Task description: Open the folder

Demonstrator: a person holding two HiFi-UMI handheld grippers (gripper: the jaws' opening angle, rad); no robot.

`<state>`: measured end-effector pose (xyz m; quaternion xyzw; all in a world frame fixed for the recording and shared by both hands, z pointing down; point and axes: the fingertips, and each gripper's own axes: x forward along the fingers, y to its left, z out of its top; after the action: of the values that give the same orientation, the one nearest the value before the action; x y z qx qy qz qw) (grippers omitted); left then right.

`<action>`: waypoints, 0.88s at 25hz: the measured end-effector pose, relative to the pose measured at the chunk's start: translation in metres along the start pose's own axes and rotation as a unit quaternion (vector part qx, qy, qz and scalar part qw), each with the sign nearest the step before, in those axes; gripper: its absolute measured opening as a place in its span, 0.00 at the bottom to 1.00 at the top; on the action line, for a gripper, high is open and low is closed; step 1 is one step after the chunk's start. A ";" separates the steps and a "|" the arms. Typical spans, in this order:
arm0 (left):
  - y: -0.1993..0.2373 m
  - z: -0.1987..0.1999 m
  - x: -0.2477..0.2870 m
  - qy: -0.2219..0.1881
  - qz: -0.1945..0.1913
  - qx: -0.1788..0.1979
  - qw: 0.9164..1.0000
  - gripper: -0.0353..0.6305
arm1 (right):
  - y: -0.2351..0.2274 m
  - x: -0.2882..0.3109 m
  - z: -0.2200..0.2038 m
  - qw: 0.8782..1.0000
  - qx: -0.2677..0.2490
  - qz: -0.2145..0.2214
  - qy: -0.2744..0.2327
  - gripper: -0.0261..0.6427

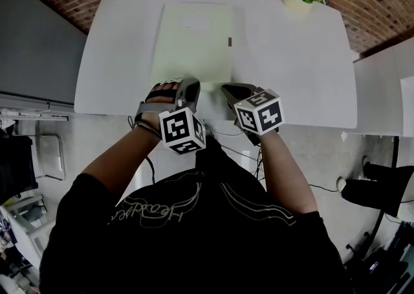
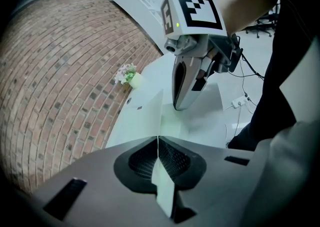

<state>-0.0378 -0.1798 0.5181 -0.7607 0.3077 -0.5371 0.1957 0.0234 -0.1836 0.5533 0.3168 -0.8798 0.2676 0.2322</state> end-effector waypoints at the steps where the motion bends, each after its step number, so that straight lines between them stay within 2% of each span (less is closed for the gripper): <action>1: 0.000 0.000 0.000 0.000 0.001 0.000 1.000 0.07 | 0.000 0.000 0.000 1.000 0.000 0.000 0.000 0.04; 14: 0.004 0.000 -0.001 0.002 0.001 -0.010 1.000 0.06 | -0.001 0.000 -0.001 1.000 -0.002 0.001 0.003 0.04; 22: 0.006 0.000 -0.002 0.002 -0.006 -0.030 1.000 0.06 | -0.001 0.000 -0.001 1.000 -0.004 0.002 0.004 0.04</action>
<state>-0.0398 -0.1832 0.5132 -0.7670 0.3194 -0.5301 0.1692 0.0244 -0.1831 0.5542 0.3132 -0.8805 0.2659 0.2367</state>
